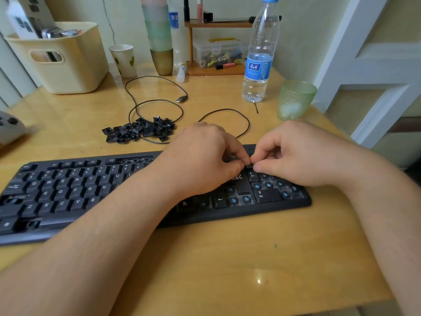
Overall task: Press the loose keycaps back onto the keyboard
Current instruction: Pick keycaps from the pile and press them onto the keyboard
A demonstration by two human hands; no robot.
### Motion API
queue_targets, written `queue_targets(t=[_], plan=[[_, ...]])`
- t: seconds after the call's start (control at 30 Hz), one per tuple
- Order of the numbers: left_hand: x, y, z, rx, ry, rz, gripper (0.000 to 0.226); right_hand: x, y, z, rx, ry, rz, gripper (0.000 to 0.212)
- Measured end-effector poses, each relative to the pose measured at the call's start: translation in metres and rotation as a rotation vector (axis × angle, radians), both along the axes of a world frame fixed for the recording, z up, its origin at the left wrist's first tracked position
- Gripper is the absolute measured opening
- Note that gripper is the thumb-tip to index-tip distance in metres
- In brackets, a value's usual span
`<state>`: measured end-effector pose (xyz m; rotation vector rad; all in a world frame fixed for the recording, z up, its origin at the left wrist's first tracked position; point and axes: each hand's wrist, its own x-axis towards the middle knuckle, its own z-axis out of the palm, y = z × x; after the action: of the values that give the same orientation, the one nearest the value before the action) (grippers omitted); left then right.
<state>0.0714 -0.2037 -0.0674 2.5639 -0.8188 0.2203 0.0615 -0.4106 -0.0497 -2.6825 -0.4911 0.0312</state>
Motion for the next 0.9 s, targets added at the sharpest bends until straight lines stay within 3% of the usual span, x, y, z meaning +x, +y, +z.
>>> queue_targets(t=[0.23,0.43,0.53,0.67,0.9], plan=[[0.001,-0.001,-0.001,0.022,-0.008,0.013,0.013,-0.011,0.004,0.009,-0.146,-0.006,0.004,0.034],[0.0,-0.002,0.002,0.061,0.02,0.026,0.021,-0.013,0.007,0.007,-0.375,-0.077,0.077,0.026],[-0.002,-0.002,0.003,0.071,0.01,0.028,0.028,-0.016,0.01,0.009,-0.397,-0.074,0.075,0.03],[-0.003,-0.002,0.002,0.083,-0.064,0.018,0.018,-0.019,0.012,0.01,-0.434,-0.072,0.076,0.032],[-0.007,-0.004,0.002,0.167,-0.153,0.038,0.022,-0.02,0.013,0.008,-0.456,-0.08,0.077,0.032]])
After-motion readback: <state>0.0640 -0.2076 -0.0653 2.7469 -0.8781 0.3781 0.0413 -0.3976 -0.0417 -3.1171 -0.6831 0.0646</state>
